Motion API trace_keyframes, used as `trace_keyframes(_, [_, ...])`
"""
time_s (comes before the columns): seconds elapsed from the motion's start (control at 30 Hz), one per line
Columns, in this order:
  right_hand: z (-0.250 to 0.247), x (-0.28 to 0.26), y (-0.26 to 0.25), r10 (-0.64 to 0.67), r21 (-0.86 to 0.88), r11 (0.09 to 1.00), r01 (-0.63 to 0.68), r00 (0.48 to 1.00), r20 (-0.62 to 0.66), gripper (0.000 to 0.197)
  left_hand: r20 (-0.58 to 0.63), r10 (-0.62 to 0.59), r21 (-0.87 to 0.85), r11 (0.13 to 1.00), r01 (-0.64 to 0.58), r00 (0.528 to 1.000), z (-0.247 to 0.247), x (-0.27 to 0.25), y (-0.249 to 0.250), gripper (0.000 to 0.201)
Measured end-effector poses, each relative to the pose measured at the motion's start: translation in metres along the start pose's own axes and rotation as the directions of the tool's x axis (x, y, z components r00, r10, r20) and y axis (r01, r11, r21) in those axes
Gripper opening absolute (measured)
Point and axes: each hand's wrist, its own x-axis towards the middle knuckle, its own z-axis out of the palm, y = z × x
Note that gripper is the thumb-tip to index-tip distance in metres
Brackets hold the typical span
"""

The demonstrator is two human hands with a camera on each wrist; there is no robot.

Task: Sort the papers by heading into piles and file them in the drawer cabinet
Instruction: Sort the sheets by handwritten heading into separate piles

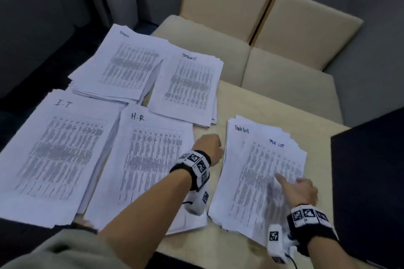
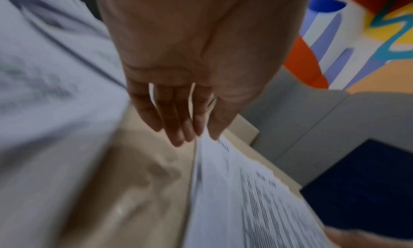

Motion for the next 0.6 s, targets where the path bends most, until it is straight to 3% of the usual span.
trace_keyframes(0.1, [-0.006, 0.028, 0.011, 0.169, 0.000, 0.986, -0.169, 0.984, 0.048, 0.107, -0.019, -0.135, 0.066, 0.988, 0.136, 0.991, 0.041, 0.010, 0.017, 0.031])
trace_keyframes(0.17, [-0.009, 0.042, 0.020, 0.192, 0.024, 0.980, -0.199, 0.967, 0.165, 0.111, -0.050, -0.225, 0.057, 0.972, 0.228, 0.973, 0.058, 0.013, 0.025, 0.038])
trace_keyframes(0.23, [-0.011, 0.053, 0.027, 0.117, 0.013, 0.992, -0.123, 0.967, 0.227, 0.093, -0.085, -0.271, 0.078, 0.958, 0.278, 0.959, 0.068, 0.017, 0.030, 0.042])
trace_keyframes(0.33, [-0.016, 0.067, 0.035, -0.041, 0.051, 0.998, 0.033, 0.987, 0.158, 0.032, -0.144, -0.269, 0.121, 0.950, 0.287, 0.952, 0.072, 0.022, 0.034, 0.037])
trace_keyframes(0.37, [-0.019, 0.070, 0.038, -0.069, 0.054, 0.997, 0.063, 0.990, 0.124, 0.025, -0.155, -0.262, 0.117, 0.953, 0.281, 0.953, 0.071, 0.024, 0.034, 0.033])
trace_keyframes(0.43, [-0.028, 0.078, 0.044, -0.085, 0.075, 0.994, 0.080, 0.994, 0.066, 0.020, -0.173, -0.241, 0.123, 0.957, 0.263, 0.955, 0.068, 0.025, 0.033, 0.027])
trace_keyframes(0.5, [-0.039, 0.080, 0.047, -0.099, 0.200, 0.977, 0.079, 0.991, 0.091, 0.013, -0.188, -0.215, 0.188, 0.950, 0.250, 0.958, 0.064, 0.026, 0.031, 0.028])
trace_keyframes(0.6, [-0.056, 0.076, 0.050, -0.156, 0.463, 0.887, -0.013, 0.933, 0.325, 0.030, -0.161, -0.141, 0.303, 0.935, 0.185, 0.977, 0.058, 0.023, 0.032, 0.033])
